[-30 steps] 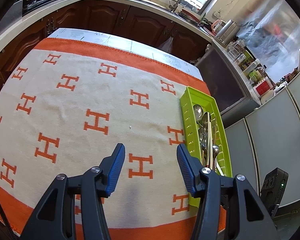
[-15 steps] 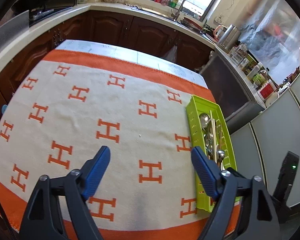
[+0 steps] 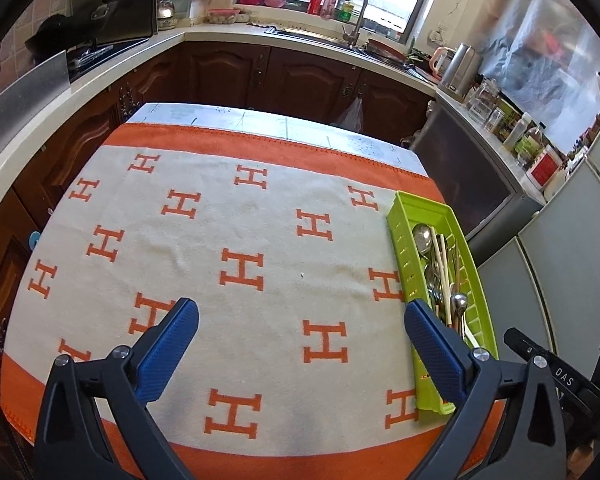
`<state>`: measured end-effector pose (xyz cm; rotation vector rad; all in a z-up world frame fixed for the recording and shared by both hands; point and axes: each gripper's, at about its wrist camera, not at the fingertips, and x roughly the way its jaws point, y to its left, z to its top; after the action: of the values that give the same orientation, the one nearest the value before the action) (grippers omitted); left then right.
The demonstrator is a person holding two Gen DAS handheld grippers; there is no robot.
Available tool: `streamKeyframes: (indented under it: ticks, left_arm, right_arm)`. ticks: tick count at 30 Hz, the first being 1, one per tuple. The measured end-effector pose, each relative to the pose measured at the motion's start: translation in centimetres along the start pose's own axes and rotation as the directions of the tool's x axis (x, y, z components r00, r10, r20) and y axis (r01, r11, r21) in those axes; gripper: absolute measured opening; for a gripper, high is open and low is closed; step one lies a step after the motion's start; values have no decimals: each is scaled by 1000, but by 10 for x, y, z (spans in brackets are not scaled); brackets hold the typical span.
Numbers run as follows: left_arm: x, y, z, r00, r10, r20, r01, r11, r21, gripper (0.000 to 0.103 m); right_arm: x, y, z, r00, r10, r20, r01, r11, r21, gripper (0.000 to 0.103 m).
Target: Organize utensils
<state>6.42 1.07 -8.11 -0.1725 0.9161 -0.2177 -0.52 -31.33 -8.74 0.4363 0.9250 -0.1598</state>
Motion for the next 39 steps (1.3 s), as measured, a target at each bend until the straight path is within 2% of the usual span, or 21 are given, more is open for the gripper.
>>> streamKeyframes:
  ticks: [8, 12, 16, 20, 26, 30, 39]
  left_arm:
    - [-11, -1, -20, 998, 60, -32, -58, 997, 45, 102]
    - [-22, 1, -26, 992, 126, -22, -125, 991, 53, 102]
    - [-40, 1, -30, 989, 149, 12, -150, 987, 65, 102]
    - [-56, -6, -32, 977, 209, 43, -212, 972, 106, 102]
    - [-89, -13, -36, 971, 198, 132, -215, 968, 130, 102]
    - [-106, -14, -36, 964, 193, 182, -216, 970, 115, 102]
    - [-120, -9, -40, 954, 190, 232, -217, 971, 96, 102]
  right_arm:
    - [-13, 25, -22, 1000, 8, -4, -8, 995, -97, 31]
    - [-25, 43, -34, 1000, 21, 2, -20, 990, -143, 35]
    - [-42, 65, -43, 998, 57, 13, -54, 981, -185, 36]
    - [-68, 87, -50, 996, 86, 37, -76, 972, -222, 44]
    - [-104, 113, -51, 989, 111, 95, -84, 963, -258, 57]
    - [-126, 130, -57, 983, 91, 160, -39, 953, -301, 66]
    - [-140, 152, -75, 980, 74, 183, -3, 934, -358, 68]
